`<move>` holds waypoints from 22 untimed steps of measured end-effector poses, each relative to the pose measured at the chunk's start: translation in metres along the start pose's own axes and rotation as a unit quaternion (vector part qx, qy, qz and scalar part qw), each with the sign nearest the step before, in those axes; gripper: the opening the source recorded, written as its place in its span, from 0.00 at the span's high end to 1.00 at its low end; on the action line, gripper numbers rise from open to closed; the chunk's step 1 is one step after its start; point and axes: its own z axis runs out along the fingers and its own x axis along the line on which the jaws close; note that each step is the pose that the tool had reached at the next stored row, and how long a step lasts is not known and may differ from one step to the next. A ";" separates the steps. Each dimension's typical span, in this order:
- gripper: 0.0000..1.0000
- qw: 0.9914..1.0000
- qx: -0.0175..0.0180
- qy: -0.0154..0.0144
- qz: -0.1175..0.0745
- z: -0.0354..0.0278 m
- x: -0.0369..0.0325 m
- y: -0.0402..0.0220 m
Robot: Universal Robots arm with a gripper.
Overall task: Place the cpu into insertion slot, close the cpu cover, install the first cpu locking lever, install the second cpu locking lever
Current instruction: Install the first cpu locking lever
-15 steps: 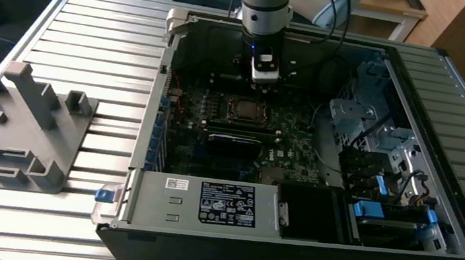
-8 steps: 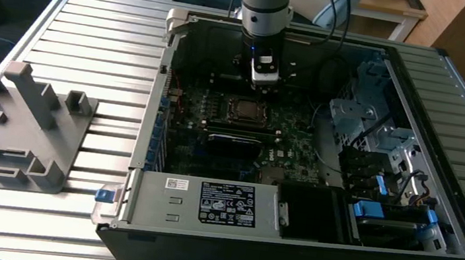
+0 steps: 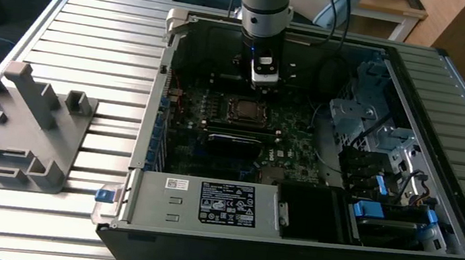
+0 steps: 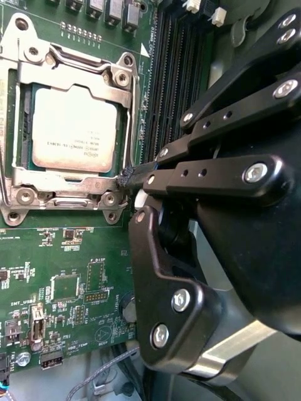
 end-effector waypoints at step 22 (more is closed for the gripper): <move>0.89 1.000 -0.002 0.003 0.000 -0.0143 -0.0039 0.0018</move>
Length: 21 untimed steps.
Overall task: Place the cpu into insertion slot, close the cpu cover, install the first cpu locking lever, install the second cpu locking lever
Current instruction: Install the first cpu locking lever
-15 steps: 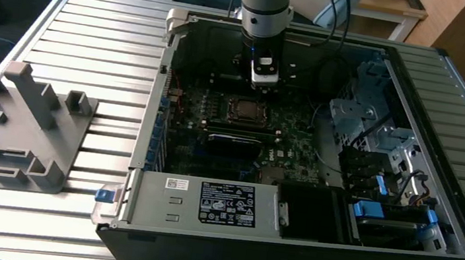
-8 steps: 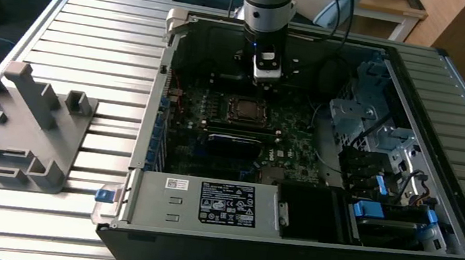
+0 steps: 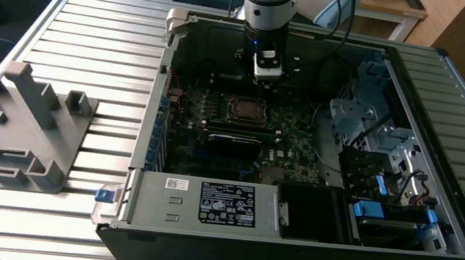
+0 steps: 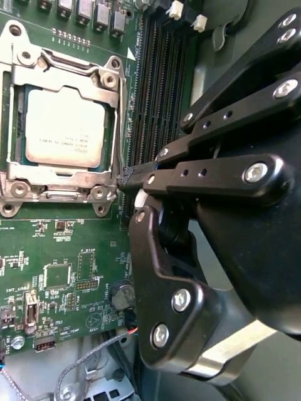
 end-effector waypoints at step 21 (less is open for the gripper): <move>0.89 0.997 0.030 0.064 -0.041 0.0017 -0.0015 0.0008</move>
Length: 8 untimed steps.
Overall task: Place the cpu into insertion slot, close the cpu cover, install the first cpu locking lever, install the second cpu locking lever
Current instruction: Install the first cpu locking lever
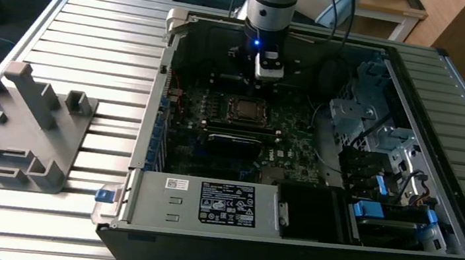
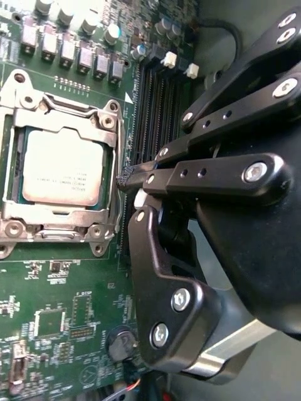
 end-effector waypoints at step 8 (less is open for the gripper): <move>0.89 0.998 -0.002 0.002 -0.062 0.0007 0.0000 0.0000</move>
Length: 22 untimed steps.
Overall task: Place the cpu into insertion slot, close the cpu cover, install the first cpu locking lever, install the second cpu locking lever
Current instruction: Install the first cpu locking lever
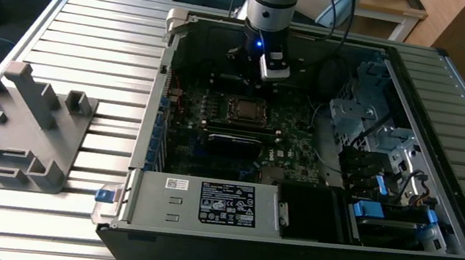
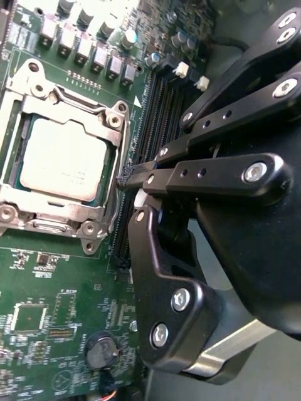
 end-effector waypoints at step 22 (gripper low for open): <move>0.89 0.999 0.000 0.001 -0.041 -0.0002 -0.0022 -0.0075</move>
